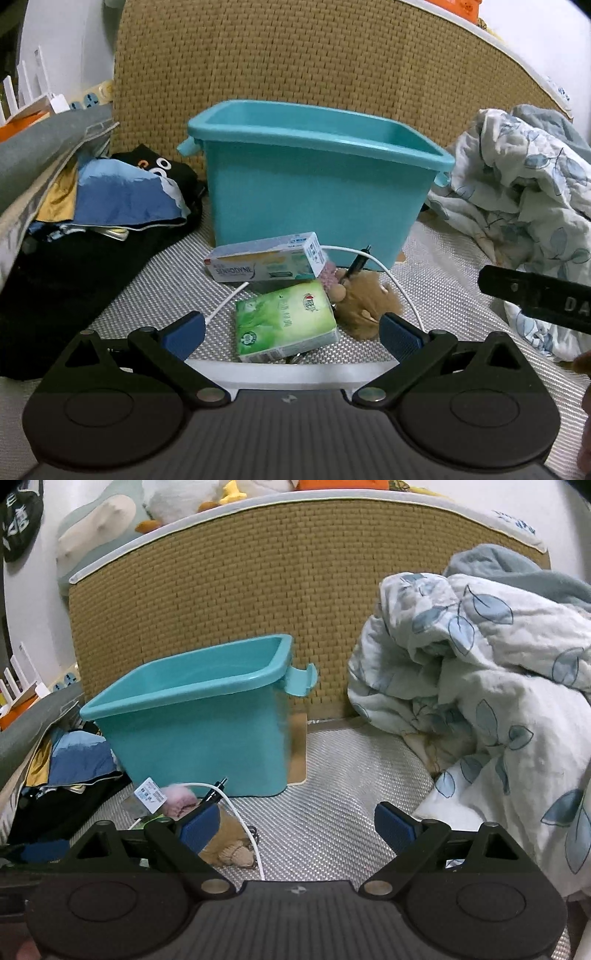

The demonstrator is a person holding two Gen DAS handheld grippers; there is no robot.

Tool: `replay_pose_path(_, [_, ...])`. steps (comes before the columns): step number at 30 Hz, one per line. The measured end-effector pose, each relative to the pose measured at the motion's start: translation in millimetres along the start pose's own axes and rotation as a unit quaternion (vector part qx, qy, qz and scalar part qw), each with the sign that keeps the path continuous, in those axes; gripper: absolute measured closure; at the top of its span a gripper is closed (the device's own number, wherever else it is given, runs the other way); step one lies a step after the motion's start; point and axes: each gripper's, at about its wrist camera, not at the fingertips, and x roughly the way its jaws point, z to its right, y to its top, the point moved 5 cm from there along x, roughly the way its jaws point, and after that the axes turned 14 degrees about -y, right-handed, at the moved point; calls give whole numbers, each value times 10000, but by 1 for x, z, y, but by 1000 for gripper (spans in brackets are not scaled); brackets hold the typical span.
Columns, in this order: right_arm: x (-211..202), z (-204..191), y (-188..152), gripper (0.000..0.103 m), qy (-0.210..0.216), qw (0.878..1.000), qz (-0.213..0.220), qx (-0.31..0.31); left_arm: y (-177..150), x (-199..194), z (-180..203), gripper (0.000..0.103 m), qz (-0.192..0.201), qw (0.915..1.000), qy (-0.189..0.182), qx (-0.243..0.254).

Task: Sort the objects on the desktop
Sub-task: 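Close the left gripper on the green tissue pack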

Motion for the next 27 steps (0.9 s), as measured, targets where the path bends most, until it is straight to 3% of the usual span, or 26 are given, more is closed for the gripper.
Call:
replay_pose_path(6, [8,2,-11,9,158,9988,-343,318,-4,19,-9,0,-39,9998,-76,-198])
replay_pose_path(12, [5,7,-9,9,41,9995,-143,273,-4,36,-17,0,-149,9995,13,-287])
replay_pose_path(22, [15,21,-10,9,-61,9979,-310,573,-3,55,-31,0,-360,9976,-3,-594])
replay_pose_path(24, [17,23,-10,9,-72,9975,-343,620,-3,58,-31,5,-398,9973,-50,-622])
replay_pose_path(27, [19,25,-12,9,-81,9967,-408,693,-6,63,-30,20,-611,9960,-90,-642])
